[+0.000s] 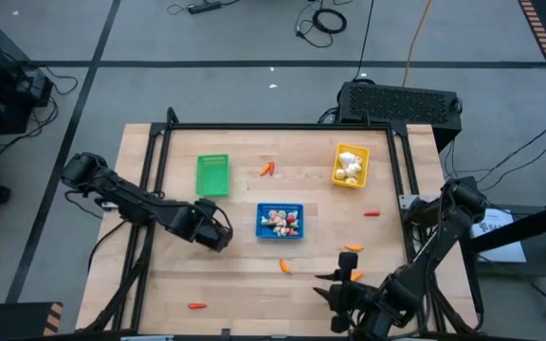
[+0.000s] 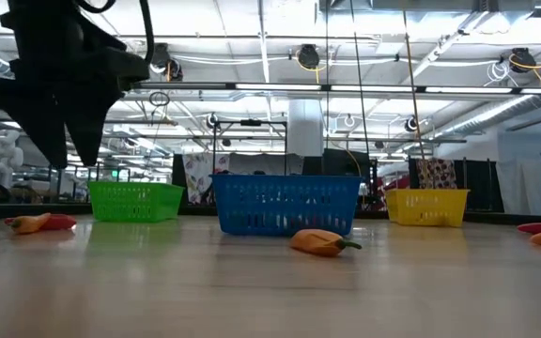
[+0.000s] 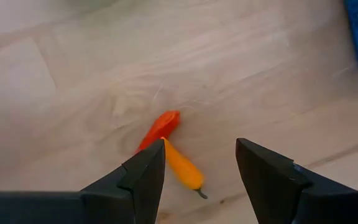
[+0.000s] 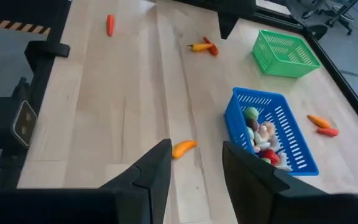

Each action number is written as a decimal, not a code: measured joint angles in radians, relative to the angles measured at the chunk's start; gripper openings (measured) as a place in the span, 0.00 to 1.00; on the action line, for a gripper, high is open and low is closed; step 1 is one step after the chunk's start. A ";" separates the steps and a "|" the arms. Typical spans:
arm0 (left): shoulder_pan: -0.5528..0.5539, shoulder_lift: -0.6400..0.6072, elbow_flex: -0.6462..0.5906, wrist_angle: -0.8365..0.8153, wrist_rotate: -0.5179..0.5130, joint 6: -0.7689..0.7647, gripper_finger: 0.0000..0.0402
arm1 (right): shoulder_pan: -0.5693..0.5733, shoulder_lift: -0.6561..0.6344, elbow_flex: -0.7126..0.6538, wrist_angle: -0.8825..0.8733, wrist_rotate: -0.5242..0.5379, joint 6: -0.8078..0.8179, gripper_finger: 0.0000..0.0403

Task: Sort produce into baskets
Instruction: Put the yellow chili pepper into the green bin, then put the orange chili pepper into the green bin

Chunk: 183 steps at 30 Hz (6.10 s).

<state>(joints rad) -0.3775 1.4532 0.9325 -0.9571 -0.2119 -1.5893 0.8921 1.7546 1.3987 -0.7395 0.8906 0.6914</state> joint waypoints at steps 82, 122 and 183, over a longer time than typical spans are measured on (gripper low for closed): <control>0.510 -0.102 0.003 -0.075 0.024 0.668 0.06 | 0.147 0.036 0.001 0.136 -0.232 0.395 0.33; 0.277 -0.079 0.061 0.060 0.261 0.811 0.38 | 0.172 0.066 0.001 0.109 -0.206 0.415 0.33; -0.544 0.280 0.076 0.445 0.161 0.733 0.38 | 0.136 0.066 0.000 0.111 -0.210 0.283 0.33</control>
<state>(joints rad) -0.9213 1.7330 1.0080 -0.5117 -0.0505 -0.8562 1.0284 1.8202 1.3987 -0.6289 0.6808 0.9749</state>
